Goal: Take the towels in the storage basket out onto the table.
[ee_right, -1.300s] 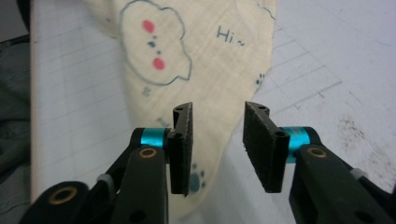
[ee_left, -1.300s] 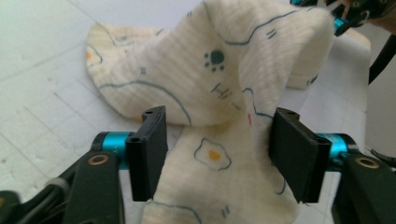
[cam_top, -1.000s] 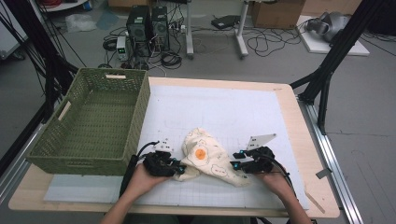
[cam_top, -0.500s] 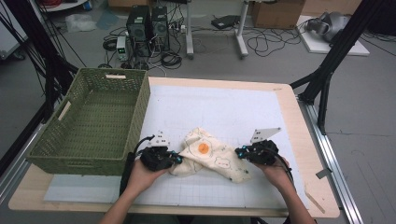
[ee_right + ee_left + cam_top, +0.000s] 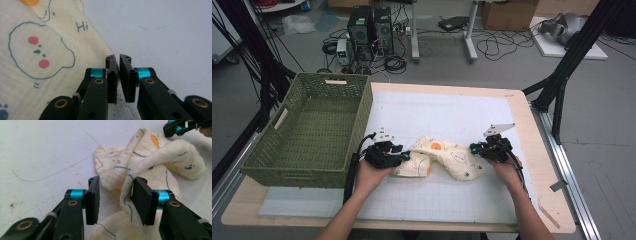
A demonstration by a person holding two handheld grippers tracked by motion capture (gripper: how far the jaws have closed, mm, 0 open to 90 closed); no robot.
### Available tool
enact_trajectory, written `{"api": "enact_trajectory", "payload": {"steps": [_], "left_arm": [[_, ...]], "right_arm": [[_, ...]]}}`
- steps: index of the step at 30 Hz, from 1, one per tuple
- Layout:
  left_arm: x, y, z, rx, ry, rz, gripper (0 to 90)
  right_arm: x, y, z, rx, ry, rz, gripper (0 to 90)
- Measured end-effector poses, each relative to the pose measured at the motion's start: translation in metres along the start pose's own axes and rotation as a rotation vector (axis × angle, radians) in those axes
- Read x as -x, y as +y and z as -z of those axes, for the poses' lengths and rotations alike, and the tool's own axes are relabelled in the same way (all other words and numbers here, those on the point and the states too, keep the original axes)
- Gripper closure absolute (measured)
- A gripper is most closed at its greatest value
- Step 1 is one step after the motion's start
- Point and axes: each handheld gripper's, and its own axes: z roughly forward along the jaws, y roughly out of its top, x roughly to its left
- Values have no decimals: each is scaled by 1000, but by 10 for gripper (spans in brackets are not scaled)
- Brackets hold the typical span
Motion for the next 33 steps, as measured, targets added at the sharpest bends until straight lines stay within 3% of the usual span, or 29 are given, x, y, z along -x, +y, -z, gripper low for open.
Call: {"api": "enact_trajectory", "payload": {"steps": [6, 12, 14, 17, 19, 21, 23, 25, 27, 33], "left_arm": [[7, -2, 10, -25, -53, -32, 493], [14, -13, 19, -21, -83, -22, 444], [15, -18, 21, -29, -92, -18, 433], [17, -25, 24, -37, -91, -23, 408], [18, -28, 22, -61, -92, -34, 409], [17, -32, 18, -89, -98, -38, 440], [17, -35, 14, -118, -119, -45, 575], [17, -38, 9, -152, -121, -56, 705], [18, -39, 9, -143, -120, -64, 826], [23, -29, 28, -79, -132, -80, 861]], "right_arm": [[-14, 1, 27, 73, 36, 12, 719], [-53, -4, 44, 123, 129, 93, 604], [-67, -10, 43, 115, 171, 95, 561], [-84, -19, 41, 107, 184, 125, 506], [-90, -22, 35, 66, 178, 140, 497], [-92, -24, 27, 32, 173, 150, 516], [-91, -24, 19, -5, 171, 160, 578], [-89, -24, 15, -27, 173, 172, 697], [-85, -24, 15, -24, 187, 167, 818], [-78, -23, 37, 29, 231, 145, 864]]}}
